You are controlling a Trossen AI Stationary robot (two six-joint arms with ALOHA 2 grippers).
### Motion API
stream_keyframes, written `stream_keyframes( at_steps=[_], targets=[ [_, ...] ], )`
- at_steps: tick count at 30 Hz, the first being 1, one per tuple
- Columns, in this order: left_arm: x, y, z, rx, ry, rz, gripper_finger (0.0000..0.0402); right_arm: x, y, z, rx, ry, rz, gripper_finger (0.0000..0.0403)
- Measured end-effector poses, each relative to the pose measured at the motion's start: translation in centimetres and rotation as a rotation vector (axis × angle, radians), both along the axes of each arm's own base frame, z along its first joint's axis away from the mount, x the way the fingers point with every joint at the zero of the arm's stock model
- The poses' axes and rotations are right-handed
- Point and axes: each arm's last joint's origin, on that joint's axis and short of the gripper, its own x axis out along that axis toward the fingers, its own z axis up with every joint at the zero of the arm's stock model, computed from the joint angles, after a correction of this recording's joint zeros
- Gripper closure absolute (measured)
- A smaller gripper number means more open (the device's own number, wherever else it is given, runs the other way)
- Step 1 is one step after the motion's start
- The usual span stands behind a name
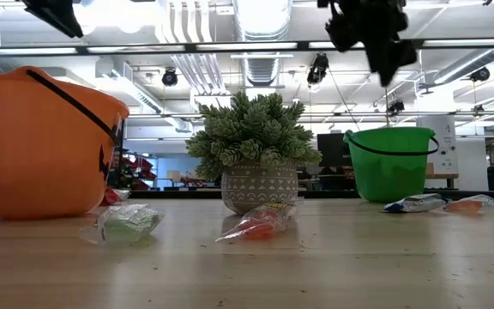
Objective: Sort candy
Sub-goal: Put the orange gummy into the orange bucket
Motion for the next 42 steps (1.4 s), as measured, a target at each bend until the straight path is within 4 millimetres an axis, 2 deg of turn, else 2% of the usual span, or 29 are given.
stream_keyframes(
  at_steps=[7, 13, 17, 42],
  targets=[
    [0.0, -0.1, 0.0, -0.018, 0.04, -0.058, 0.0288, -1.0, 2.2, -6.0, -0.043, 0.212, 0.01, 0.0209],
    [-0.3, -0.1, 0.0, -0.013, 0.042, -0.065, 0.0288, -2.2, 2.7, -10.8, -0.028, 0.283, 0.0, 0.0209],
    [-0.3, -0.1, 0.0, -0.032, 0.035, -0.078, 0.0288, -3.3, 2.8, -12.8, -0.019, 0.333, -0.022, 0.0209],
    [-0.2, -0.2, 0.1, -0.038, 0.02, -0.084, 0.0288, -5.6, 3.2, -17.8, 0.025, 0.355, -0.088, 0.0209]
  ],
)
